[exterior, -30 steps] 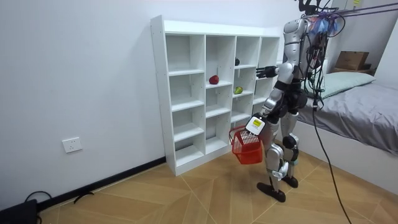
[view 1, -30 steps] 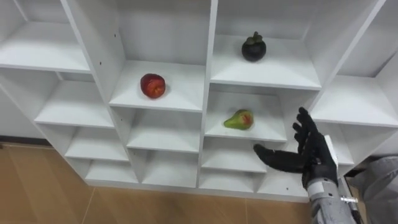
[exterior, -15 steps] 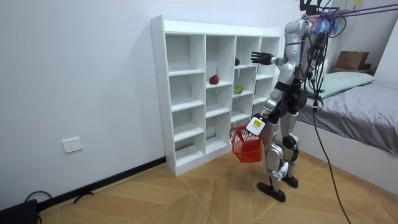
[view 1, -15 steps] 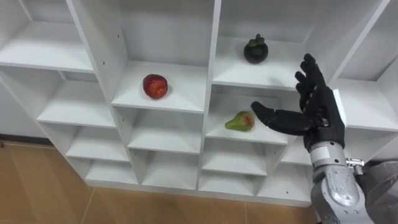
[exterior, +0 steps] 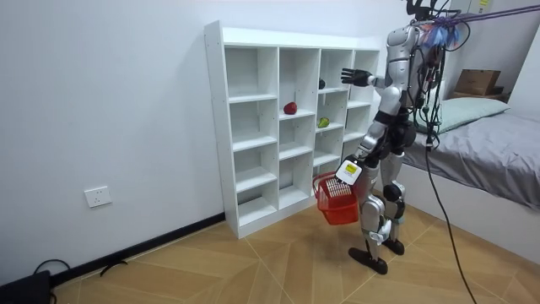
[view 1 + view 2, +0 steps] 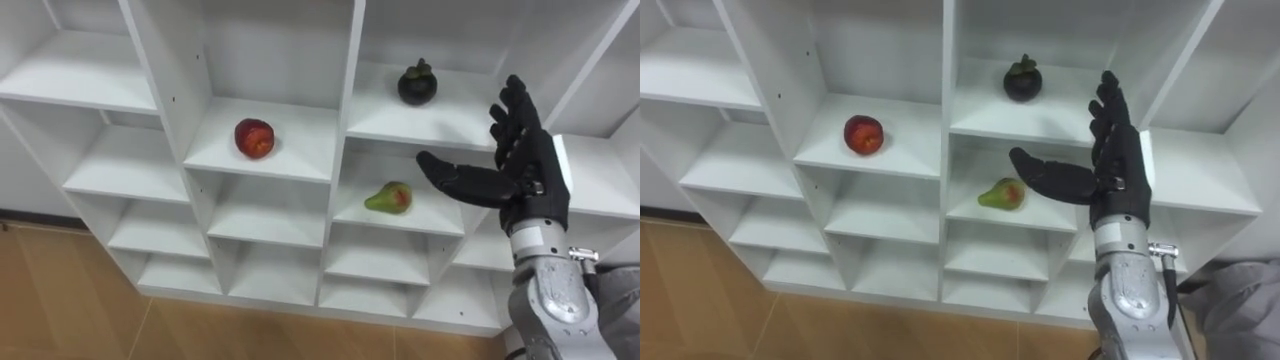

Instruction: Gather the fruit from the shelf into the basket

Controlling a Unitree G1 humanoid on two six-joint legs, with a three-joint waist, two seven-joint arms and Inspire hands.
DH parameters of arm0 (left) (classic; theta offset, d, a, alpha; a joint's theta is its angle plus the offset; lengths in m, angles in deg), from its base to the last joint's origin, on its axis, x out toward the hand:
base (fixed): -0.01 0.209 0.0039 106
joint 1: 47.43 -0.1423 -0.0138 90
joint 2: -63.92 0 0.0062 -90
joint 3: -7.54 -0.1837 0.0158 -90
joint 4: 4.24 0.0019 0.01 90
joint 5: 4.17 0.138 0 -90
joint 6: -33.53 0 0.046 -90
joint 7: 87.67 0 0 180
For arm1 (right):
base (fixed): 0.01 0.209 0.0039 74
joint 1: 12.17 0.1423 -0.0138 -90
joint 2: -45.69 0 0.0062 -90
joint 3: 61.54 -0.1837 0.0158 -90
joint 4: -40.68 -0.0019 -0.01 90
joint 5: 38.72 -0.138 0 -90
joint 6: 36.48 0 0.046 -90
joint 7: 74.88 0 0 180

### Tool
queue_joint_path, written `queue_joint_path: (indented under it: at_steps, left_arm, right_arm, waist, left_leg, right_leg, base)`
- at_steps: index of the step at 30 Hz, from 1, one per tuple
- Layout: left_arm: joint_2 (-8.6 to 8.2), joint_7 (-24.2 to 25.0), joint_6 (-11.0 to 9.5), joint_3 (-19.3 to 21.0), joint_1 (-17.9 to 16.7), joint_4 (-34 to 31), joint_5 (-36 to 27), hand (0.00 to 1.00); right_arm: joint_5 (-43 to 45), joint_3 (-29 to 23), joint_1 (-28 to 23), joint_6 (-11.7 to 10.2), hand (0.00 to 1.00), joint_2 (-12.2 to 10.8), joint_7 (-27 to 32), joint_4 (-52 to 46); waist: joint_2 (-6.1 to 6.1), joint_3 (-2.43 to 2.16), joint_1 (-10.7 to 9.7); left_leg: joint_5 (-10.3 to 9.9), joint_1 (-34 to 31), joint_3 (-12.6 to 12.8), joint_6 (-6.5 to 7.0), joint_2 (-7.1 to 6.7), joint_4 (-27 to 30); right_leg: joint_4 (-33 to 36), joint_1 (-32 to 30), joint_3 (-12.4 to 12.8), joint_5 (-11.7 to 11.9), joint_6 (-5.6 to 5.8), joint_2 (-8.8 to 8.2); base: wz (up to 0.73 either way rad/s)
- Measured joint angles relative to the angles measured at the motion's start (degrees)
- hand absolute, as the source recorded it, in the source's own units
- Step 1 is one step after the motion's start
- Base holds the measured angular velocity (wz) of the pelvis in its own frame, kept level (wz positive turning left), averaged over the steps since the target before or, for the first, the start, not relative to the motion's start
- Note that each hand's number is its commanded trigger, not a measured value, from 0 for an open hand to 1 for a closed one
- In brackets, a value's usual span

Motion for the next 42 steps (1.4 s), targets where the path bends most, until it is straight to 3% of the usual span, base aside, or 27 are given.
queue_joint_path:
  at_steps: [8,21,27,29,32,37,42]
  left_arm:
    - [0.42,0.4,0.4,0.1,-0.3,0.0,0.5,1.00]
    - [1.57,-2.5,1.5,1.1,-2.9,0.0,1.4,1.00]
    - [1.82,-3.1,2.9,1.2,-4.4,0.5,2.3,1.00]
    - [1.90,-3.5,3.1,1.1,-4.4,0.4,3.3,1.00]
    - [1.95,-3.7,3.3,0.4,-4.5,0.2,3.3,1.00]
    - [2.50,-3.7,4.3,0.0,-4.3,0.1,4.4,1.00]
    - [2.67,-4.9,4.7,-0.1,-4.3,0.0,4.3,1.00]
  right_arm:
    - [-3.5,-0.1,2.2,0.2,0.00,1.6,0.5,1.1]
    - [-9.2,-0.8,5.4,1.1,0.00,2.8,1.3,8.1]
    - [-9.3,-0.8,5.9,1.1,0.00,2.9,1.2,11.1]
    - [-9.3,-0.7,7.7,1.1,0.00,3.7,1.4,15.7]
    - [-9.3,-0.6,9.3,1.0,0.00,5.2,3.1,18.3]
    - [-9.7,-0.5,11.8,1.0,0.00,5.8,5.6,21.2]
    - [-11.6,0.0,14.1,1.0,0.00,6.5,8.3,22.5]
  waist:
    - [-0.65,-0.22,0.1]
    - [-1.17,0.00,0.6]
    - [-1.34,0.02,1.6]
    - [-1.76,0.13,1.6]
    - [-2.04,-0.01,2.0]
    - [-2.65,0.00,1.9]
    - [-2.91,0.11,3.3]
  left_leg:
    - [0.0,0.1,-0.2,0.00,-0.03,0.2]
    - [0.0,-0.2,-1.7,-0.08,-0.07,0.9]
    - [0.1,-0.3,-2.1,-0.07,-0.14,1.0]
    - [0.1,-1.3,-3.1,-0.07,-0.19,1.6]
    - [0.1,-2.5,-3.3,-0.06,-0.21,2.1]
    - [0.2,-4.0,-4.7,-0.18,-0.27,2.9]
    - [0.3,-4.5,-4.8,-0.24,-0.26,2.9]
  right_leg:
    - [0.0,0.1,-0.1,0.0,0.00,-0.05]
    - [0.0,1.0,-1.6,0.0,0.00,-0.12]
    - [0.0,1.1,-1.9,0.0,-0.01,-0.17]
    - [0.0,0.9,-3.1,0.0,-0.01,-0.31]
    - [0.0,0.0,-3.4,0.0,-0.01,-0.32]
    - [0.0,-0.6,-4.8,0.0,-0.02,-0.35]
    - [0.1,-1.1,-4.8,0.1,-0.14,-0.29]
  base:
    - [0.00]
    - [0.06]
    - [0.02]
    - [0.21]
    - [0.08]
    - [0.13]
    - [0.01]
